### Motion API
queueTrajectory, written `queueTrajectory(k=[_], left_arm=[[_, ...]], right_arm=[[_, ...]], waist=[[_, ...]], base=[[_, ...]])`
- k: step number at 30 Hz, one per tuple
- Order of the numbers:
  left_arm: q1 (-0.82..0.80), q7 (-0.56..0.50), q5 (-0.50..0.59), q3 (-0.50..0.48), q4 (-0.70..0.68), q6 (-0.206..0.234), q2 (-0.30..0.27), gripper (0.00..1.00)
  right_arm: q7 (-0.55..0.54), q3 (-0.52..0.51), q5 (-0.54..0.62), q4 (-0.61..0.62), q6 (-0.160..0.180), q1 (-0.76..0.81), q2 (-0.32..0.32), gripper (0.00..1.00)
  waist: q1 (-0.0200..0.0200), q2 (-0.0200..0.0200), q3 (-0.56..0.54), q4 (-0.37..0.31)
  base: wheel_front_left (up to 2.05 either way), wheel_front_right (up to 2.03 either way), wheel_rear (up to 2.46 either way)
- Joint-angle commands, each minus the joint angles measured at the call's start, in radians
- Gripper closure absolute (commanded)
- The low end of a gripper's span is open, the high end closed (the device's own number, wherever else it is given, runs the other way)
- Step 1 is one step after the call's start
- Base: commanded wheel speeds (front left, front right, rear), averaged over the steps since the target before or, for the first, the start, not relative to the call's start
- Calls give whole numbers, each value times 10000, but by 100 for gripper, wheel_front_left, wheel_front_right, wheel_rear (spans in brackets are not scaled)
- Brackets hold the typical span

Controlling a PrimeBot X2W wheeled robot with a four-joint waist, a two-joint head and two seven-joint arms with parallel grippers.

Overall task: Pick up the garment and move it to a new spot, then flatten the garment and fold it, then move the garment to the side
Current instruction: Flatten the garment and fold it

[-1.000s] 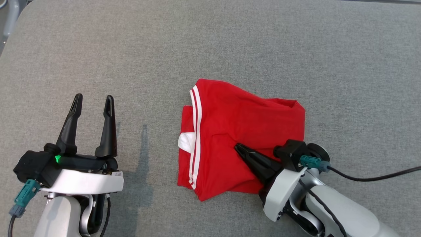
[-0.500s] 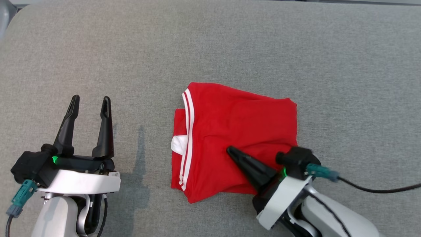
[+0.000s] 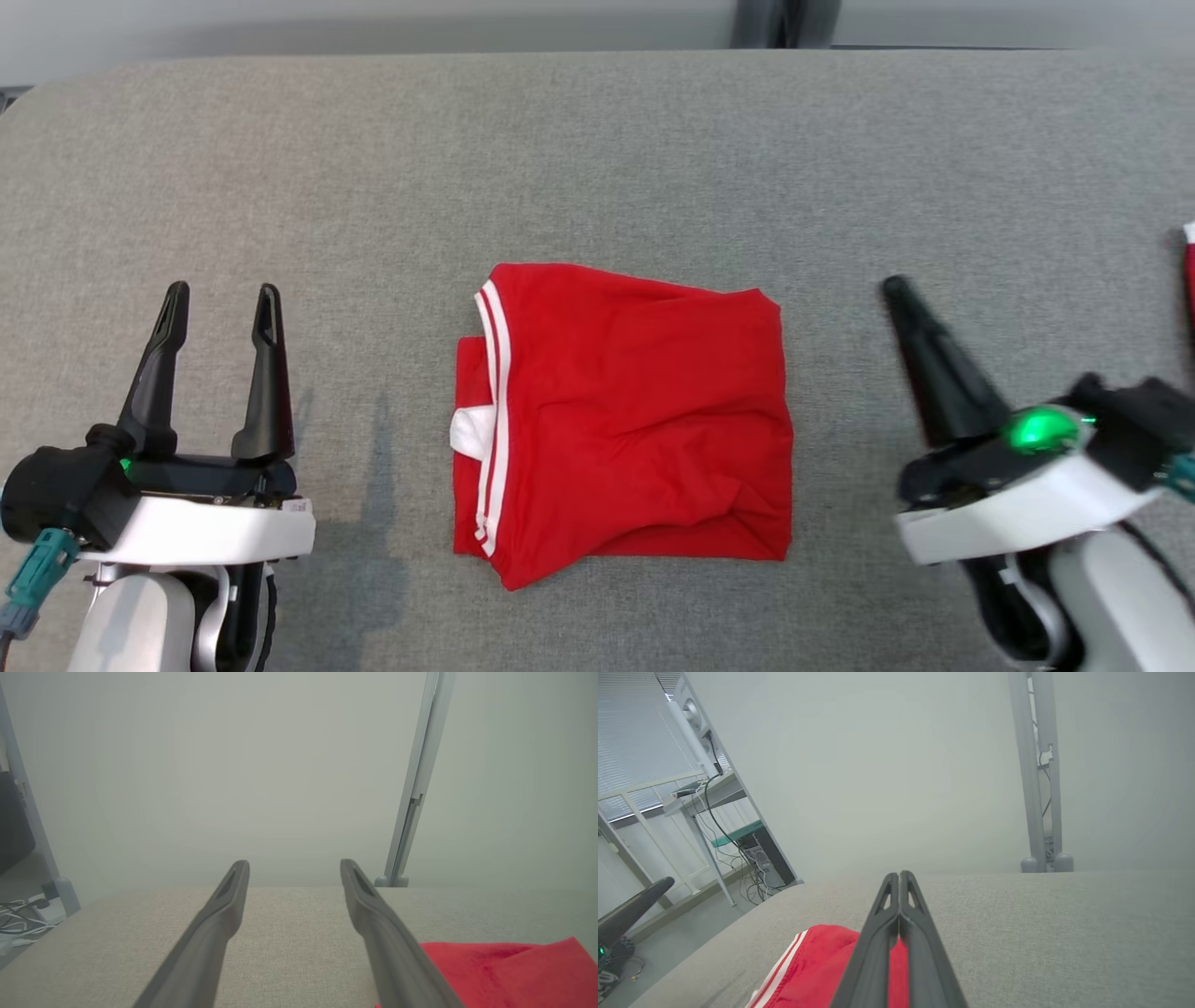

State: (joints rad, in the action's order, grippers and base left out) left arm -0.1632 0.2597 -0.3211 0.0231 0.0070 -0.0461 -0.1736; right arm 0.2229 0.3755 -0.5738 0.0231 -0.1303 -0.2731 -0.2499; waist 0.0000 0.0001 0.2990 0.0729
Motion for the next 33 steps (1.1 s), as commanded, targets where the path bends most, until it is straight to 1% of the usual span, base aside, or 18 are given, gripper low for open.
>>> queueTrajectory(k=[1,2,3,8,13,14,15,16,17,18,26,33], left_arm=[[111,-5,49,-19,-62,62,-70,0],[115,-18,67,-27,-108,88,-101,0],[115,-18,67,-27,-108,88,-101,0],[225,-91,116,8,-262,146,-179,0],[301,-143,134,26,-405,224,-240,0],[307,-159,139,35,-420,236,-244,0],[314,-172,141,36,-449,261,-245,0],[337,-192,145,43,-466,285,-251,0],[370,-191,146,48,-478,291,-251,0],[405,-194,147,53,-498,310,-260,0],[478,-340,190,123,-713,426,-332,0],[503,-367,178,161,-807,490,-363,0]], right_arm=[[-118,-703,278,282,-7,344,144,100],[-188,-1110,434,440,-7,488,245,100],[-188,-1110,434,440,-7,488,245,100],[-518,-2711,1110,1038,-7,1054,729,100],[-834,-3912,1906,1222,-7,1456,1076,100],[-896,-4065,2009,1206,-7,1533,1107,92],[-900,-4226,2073,1191,-7,1595,1189,77],[-948,-4308,2116,1189,-7,1645,1289,57],[-991,-4394,2175,1168,-7,1698,1347,13],[-956,-4476,2229,1135,-7,1727,1367,0],[-1084,-4622,2525,1082,-7,1745,1600,0],[-1143,-4583,2590,1056,-7,1698,1587,0]], waist=[[0,-1,-121,-119],[0,-1,-162,-150],[0,-1,-162,-150],[0,-1,-279,-242],[0,-1,-348,-275],[0,-1,-368,-278],[0,-1,-381,-276],[0,-1,-391,-280],[0,-1,-400,-284],[0,-1,-410,-288],[0,-1,-385,-332],[0,-1,-388,-327]], base=[[0,0,0],[0,0,0],[0,0,0],[0,0,0],[0,0,0],[0,0,0],[0,0,0],[0,0,0],[0,0,0],[0,0,0],[0,0,0],[0,0,0]])
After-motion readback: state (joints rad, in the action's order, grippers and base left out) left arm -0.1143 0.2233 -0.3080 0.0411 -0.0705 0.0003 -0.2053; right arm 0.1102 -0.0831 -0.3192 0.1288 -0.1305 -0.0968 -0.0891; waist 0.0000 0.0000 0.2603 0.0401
